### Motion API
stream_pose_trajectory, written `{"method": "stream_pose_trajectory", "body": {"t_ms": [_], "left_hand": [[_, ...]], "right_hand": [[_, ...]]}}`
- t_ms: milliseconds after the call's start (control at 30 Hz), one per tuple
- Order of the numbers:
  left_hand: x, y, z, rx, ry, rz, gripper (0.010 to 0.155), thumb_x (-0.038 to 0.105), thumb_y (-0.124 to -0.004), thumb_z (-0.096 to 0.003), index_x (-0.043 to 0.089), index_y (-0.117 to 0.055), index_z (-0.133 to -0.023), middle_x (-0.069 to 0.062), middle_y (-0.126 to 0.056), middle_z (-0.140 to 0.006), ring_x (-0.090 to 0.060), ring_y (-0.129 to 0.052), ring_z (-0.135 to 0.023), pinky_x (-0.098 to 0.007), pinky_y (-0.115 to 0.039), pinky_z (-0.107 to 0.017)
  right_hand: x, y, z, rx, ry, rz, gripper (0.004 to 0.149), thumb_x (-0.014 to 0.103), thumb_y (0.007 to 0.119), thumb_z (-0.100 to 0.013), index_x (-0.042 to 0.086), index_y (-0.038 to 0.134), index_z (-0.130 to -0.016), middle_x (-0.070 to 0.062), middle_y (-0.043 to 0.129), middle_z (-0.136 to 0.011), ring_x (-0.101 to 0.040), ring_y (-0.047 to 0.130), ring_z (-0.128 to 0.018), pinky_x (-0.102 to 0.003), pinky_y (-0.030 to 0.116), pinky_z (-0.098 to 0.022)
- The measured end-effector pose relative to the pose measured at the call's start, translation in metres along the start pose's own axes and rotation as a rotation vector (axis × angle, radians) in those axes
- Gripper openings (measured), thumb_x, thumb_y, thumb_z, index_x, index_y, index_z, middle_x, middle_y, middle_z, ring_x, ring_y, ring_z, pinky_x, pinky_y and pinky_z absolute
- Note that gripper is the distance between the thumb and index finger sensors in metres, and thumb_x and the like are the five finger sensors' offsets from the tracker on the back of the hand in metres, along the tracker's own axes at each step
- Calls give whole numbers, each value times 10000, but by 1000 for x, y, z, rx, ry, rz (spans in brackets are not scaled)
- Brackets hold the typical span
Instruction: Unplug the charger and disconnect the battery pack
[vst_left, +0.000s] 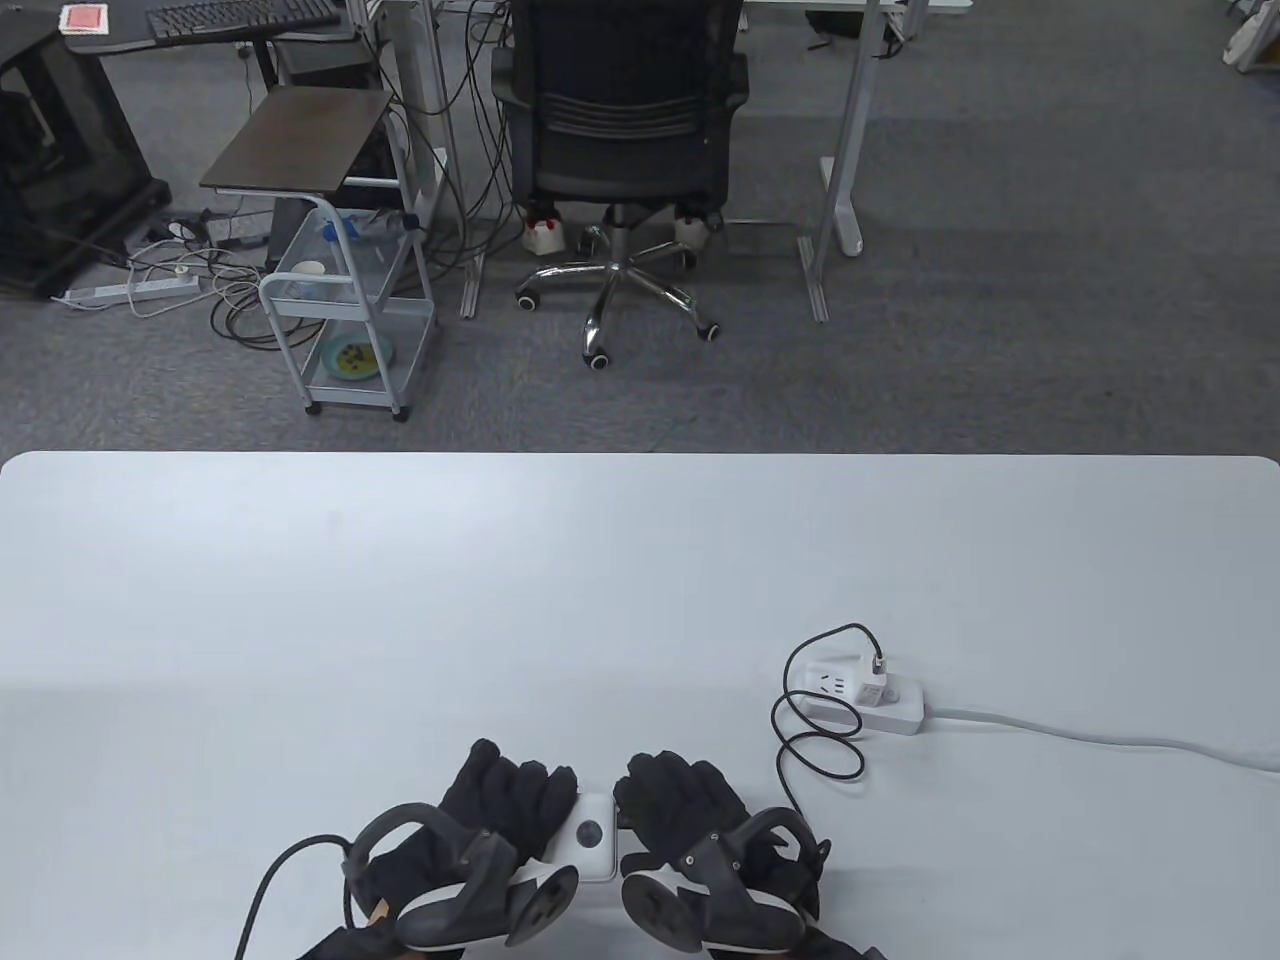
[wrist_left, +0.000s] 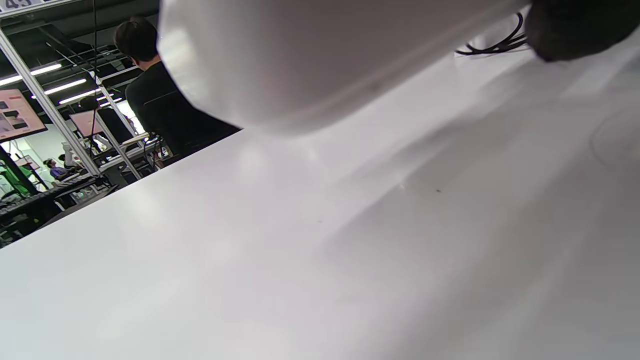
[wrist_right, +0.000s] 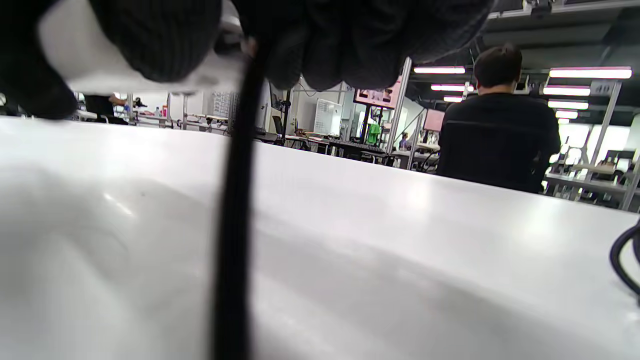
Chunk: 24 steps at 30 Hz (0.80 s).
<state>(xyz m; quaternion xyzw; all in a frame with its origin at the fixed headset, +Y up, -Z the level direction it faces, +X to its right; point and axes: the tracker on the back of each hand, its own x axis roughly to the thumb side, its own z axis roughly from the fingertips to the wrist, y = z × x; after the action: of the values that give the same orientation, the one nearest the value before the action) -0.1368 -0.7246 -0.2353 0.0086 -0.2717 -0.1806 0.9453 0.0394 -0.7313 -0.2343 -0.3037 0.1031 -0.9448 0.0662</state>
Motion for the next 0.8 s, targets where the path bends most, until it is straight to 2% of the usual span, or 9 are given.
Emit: {"method": "stream_pose_trajectory", "body": {"t_ms": [167,433,800], "left_hand": [[6,1,-2,-18,-10,27,1043,792,-717,-301,243,-367,-1116,-65,-528,-1138,-322,-686,-1035,-439,-574,-878],[11,-2,-5,-40,-36,60,1047,799,-706,-304,234,-368,-1117,-69,-531,-1135,-320,-689,-1031,-436,-576,-879],[9,-3,-6,-54,-43,80,1061,808,-722,-272,250,-390,-1111,-57,-557,-1126,-311,-716,-1015,-426,-625,-862]], "right_hand": [[-6,4,3,-17,29,-38,581,466,615,-493,237,614,-1027,-87,648,-1119,-339,747,-964,-500,626,-695],[-12,10,7,-66,20,-92,516,453,642,-489,275,689,-970,-40,721,-1077,-302,805,-928,-477,661,-679],[-4,8,8,-162,8,1,455,402,766,-426,241,849,-844,-2,945,-892,-222,1016,-717,-444,821,-609]]}}
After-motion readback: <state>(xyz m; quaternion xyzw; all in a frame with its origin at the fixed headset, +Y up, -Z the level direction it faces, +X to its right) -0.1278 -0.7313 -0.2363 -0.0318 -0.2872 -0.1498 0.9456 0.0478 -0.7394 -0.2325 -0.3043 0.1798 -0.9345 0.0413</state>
